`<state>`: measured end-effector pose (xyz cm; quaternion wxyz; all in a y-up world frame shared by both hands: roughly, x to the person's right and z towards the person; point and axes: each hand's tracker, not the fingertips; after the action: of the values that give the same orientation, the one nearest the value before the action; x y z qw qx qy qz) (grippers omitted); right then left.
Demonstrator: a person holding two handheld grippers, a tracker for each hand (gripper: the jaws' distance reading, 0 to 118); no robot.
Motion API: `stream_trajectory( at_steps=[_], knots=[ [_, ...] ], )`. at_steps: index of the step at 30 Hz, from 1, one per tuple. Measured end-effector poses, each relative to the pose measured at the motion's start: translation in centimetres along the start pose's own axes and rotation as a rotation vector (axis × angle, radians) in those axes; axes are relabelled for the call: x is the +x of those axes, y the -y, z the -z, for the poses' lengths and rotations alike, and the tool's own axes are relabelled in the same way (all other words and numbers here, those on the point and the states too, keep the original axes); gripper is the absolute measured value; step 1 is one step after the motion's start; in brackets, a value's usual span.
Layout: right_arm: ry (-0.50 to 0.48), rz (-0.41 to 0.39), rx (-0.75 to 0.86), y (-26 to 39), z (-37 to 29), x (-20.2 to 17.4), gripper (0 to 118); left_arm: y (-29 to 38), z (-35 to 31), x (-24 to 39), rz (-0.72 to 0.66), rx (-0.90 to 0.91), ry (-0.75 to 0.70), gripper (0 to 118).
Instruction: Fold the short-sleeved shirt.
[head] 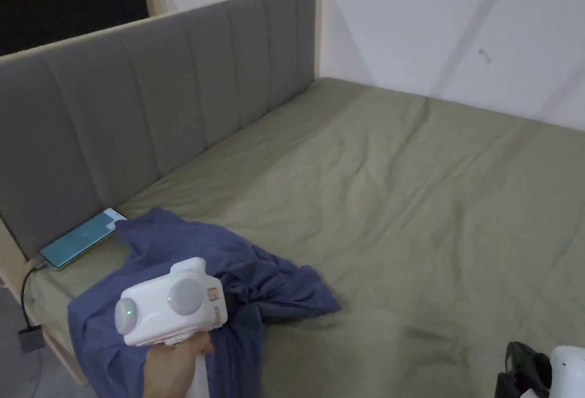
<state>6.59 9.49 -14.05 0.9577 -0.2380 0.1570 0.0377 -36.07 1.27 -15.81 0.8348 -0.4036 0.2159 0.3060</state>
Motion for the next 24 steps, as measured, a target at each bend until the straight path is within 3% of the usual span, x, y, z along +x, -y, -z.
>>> stream_trajectory(
  at_steps=[4, 7, 8, 11, 15, 17, 20, 24],
  knots=[
    [0.039, 0.029, 0.019, -0.3, -0.8, 1.8, 0, -0.6, -2.1, -3.2, -0.226, 0.016, 0.298, 4],
    [0.053, 0.063, 0.024, -0.8, -1.4, 3.2, 0, 0.7, -6.1, -0.3, -0.143, 0.053, 0.281, 4],
    [0.06, 0.071, 0.033, -0.9, -1.7, 3.8, 0, 0.6, -6.9, 0.8, -0.105, 0.061, 0.313, 4],
    [0.093, 0.092, 0.061, -1.4, -3.0, 5.3, 0, -0.7, -8.1, 3.6, -0.159, 0.085, 0.513, 4],
    [0.146, 0.111, 0.103, -2.0, -5.2, 7.8, 0, -0.9, -12.0, 12.6, 0.042, 0.118, 0.527, 4],
    [0.181, 0.131, 0.126, -2.3, -6.3, 9.4, 0, 0.4, -13.9, 16.9, 0.149, 0.117, 0.604, 4],
    [0.24, 0.184, 0.163, -2.6, -8.4, 12.4, 0, 2.7, -15.8, 24.0, 0.186, 0.066, 0.764, 4],
    [0.362, 0.204, 0.207, -2.5, -11.8, 16.7, 0, 8.6, -17.8, 33.1, 0.418, -0.019, 0.882, 4]
  ],
)
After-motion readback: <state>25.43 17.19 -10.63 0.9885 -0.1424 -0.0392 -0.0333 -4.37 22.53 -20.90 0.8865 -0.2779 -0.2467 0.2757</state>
